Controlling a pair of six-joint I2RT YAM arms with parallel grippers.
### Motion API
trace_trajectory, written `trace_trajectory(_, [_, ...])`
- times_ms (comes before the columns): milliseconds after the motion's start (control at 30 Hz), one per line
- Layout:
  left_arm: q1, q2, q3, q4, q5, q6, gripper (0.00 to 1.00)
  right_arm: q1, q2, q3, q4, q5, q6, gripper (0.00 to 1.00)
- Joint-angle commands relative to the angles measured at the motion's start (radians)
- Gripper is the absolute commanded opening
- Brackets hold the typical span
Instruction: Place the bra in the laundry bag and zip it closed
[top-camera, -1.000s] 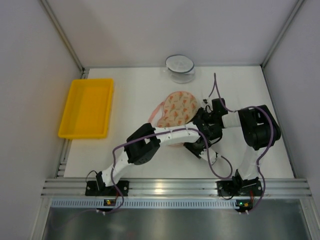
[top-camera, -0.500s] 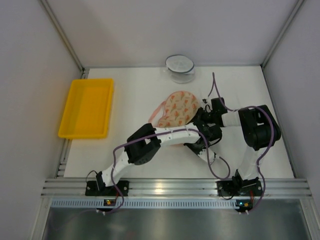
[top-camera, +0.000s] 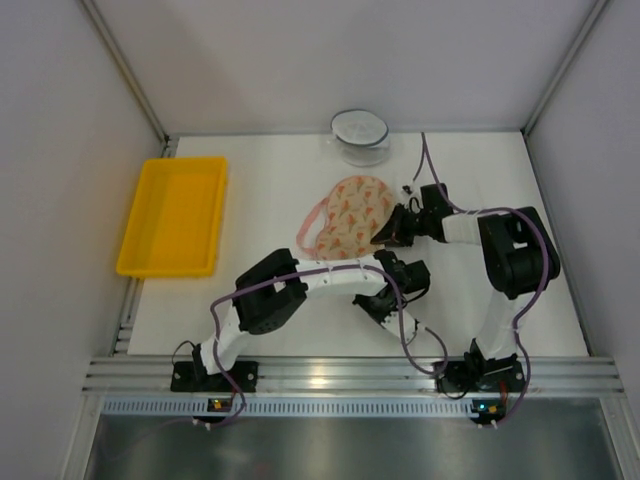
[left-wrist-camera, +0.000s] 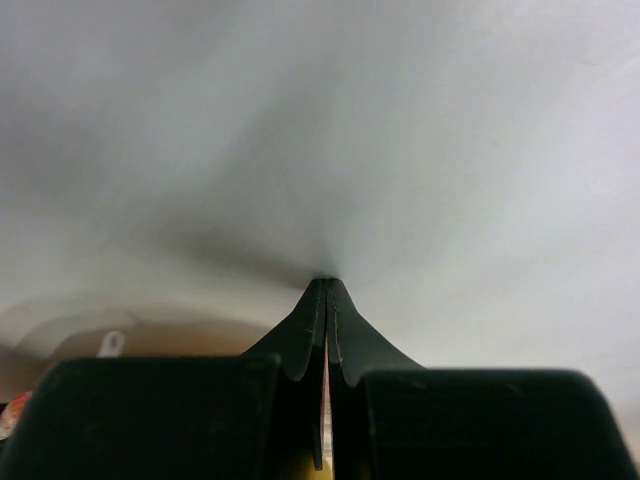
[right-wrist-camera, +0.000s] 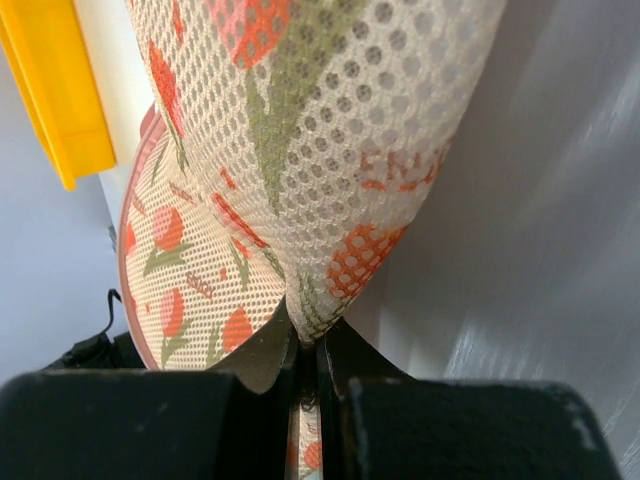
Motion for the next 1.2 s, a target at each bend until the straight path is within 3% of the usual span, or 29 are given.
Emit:
trace_trajectory(0, [-0.02,-0.088,-0.072,-0.041,0.126,-0.012,0.0,-0.002,0.025,0.073,-0.024,0.021,-0.076,0.0])
trace_trajectory(333, [-0.019,-0.216,-0.176,-0.033,0.266,-0.004,0.0,-0.004,0.039,0.112,-0.08,0.01,-0.128,0.0])
trace_trajectory(433, [-0.005,-0.234,-0.166,0.01,0.234,-0.011,0.02,-0.002,0.024,0.095,-0.075,0.004,-0.096,0.0])
trace_trajectory(500, [0.0,-0.233,-0.114,0.015,0.218,-0.016,0.12,0.002,0.014,0.075,-0.061,0.003,-0.079,0.0])
trace_trajectory(533, [0.004,-0.226,-0.094,0.013,0.214,-0.016,0.27,0.004,0.008,0.07,-0.061,0.001,-0.078,0.0])
trace_trajectory(600, [0.008,-0.211,-0.022,0.013,0.186,-0.022,0.43,0.011,0.004,0.055,-0.06,-0.001,-0.072,0.0])
trace_trajectory(700, [0.009,-0.15,0.04,0.013,0.103,0.004,0.53,0.021,-0.006,0.038,-0.06,-0.001,-0.075,0.0])
trace_trajectory(933, [0.021,0.046,0.233,0.005,-0.062,0.041,0.56,0.057,-0.035,0.007,-0.052,-0.001,-0.05,0.0])
trace_trajectory(1167, [0.021,0.151,0.308,-0.048,-0.168,0.044,0.56,0.087,-0.059,0.004,-0.057,0.015,-0.045,0.0])
